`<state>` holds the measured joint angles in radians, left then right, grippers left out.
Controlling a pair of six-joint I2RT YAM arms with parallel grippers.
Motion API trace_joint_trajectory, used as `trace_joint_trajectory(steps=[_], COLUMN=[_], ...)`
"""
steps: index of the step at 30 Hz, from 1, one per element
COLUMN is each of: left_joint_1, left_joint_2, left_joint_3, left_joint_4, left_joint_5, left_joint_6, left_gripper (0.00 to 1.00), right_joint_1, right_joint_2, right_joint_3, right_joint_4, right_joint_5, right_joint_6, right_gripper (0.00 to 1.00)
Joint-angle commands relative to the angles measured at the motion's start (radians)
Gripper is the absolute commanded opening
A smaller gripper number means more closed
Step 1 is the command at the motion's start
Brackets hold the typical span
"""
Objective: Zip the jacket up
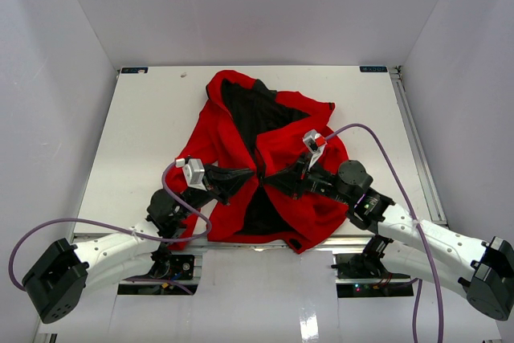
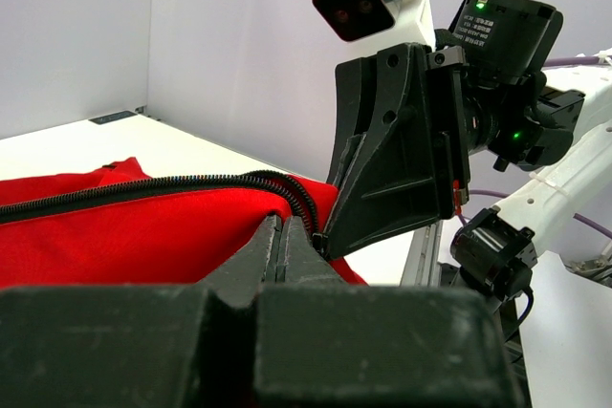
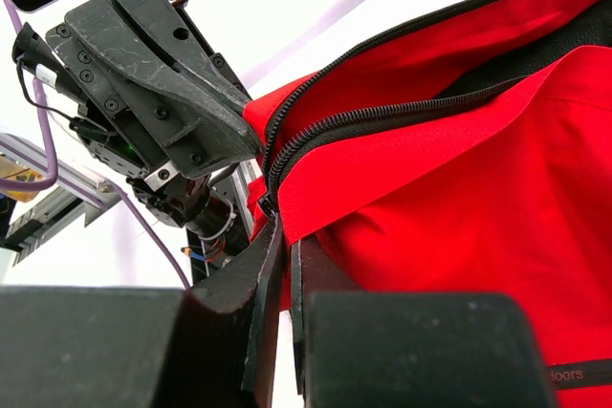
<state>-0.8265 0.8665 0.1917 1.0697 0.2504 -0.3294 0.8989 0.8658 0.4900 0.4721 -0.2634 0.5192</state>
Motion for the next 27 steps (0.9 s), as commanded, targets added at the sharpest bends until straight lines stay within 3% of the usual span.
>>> trace_joint_trajectory(steps=[1,27], left_joint_1=[0.000,-0.002], left_joint_2=[0.002,0.013], left_joint_3=[0.031,0.032], left_joint_4=[0.018,0.014], left_joint_5=[-0.006,-0.008], left_joint_6=[0.013,0.026], left_gripper=[0.00,0.00], right_joint_1=[0.003,0.014], right_joint_2=[0.001,0.018], right_joint_3=[0.045,0.055], right_joint_4=[0.042,0.000], right_joint_5=[0.012,0.053], right_joint_6=[0.008,0.031], right_gripper=[0.08,0.08])
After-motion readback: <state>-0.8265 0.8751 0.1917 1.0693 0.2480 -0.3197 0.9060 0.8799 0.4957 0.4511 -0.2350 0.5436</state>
